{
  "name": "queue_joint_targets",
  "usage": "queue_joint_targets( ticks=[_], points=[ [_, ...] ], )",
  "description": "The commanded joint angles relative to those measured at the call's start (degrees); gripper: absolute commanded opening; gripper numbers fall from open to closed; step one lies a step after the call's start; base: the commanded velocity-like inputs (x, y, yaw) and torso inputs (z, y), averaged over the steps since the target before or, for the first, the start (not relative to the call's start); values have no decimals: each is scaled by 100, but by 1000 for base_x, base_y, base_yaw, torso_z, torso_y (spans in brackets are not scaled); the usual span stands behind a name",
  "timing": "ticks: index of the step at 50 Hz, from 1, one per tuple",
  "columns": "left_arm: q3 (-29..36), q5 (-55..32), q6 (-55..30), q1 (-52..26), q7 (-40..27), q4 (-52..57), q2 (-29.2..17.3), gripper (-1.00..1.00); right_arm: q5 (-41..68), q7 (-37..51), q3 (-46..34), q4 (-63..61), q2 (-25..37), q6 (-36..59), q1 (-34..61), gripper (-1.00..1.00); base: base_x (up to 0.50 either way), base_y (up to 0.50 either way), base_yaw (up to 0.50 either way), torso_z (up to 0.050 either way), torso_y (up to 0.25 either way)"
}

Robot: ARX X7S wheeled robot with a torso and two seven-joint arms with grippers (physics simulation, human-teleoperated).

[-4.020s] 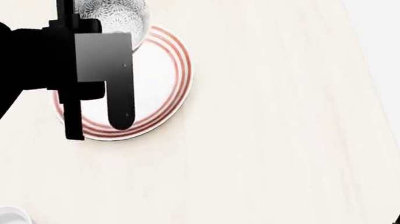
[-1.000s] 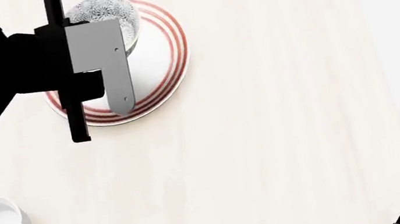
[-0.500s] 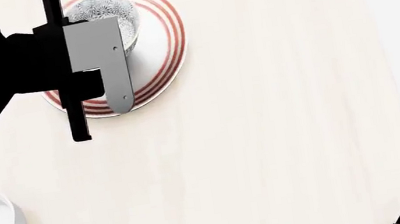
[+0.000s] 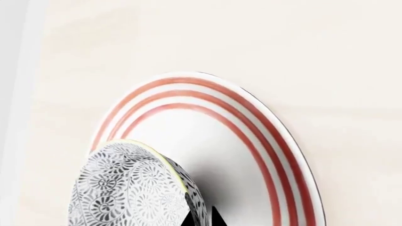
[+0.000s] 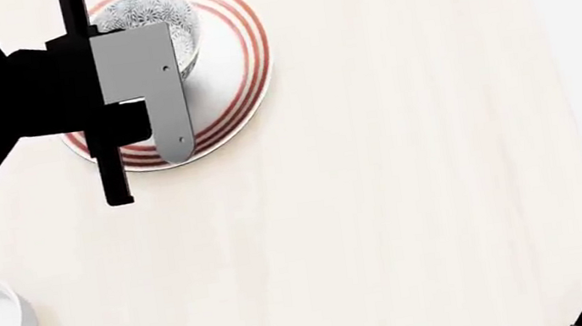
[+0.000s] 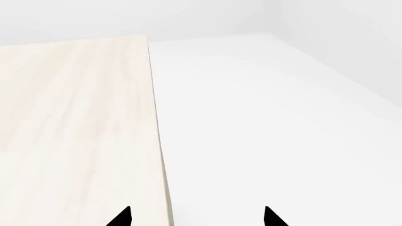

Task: Pick the akita bowl next to the ramekin and place it on the plate.

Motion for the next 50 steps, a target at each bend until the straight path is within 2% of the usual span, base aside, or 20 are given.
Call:
queue_joint_targets(
  ticks=[1,3,4,50],
  points=[
    [-241,29,123,10,65,-28,166,-100,-117,-125,125,112,-114,-80,20,100,0,0,0,0,0],
    [-243,31,120,12,59,-20,165,-100,-121,-132,122,135,-116,-91,29,100,0,0,0,0,0],
    [-232,54,165,17,60,-75,181,100,-122,-131,120,131,-114,-91,28,100,0,0,0,0,0],
    [-280,87,-118,-161,-21,365,23,100,-63,-77,130,60,-81,-70,-22,100,0,0,0,0,0]
  ],
)
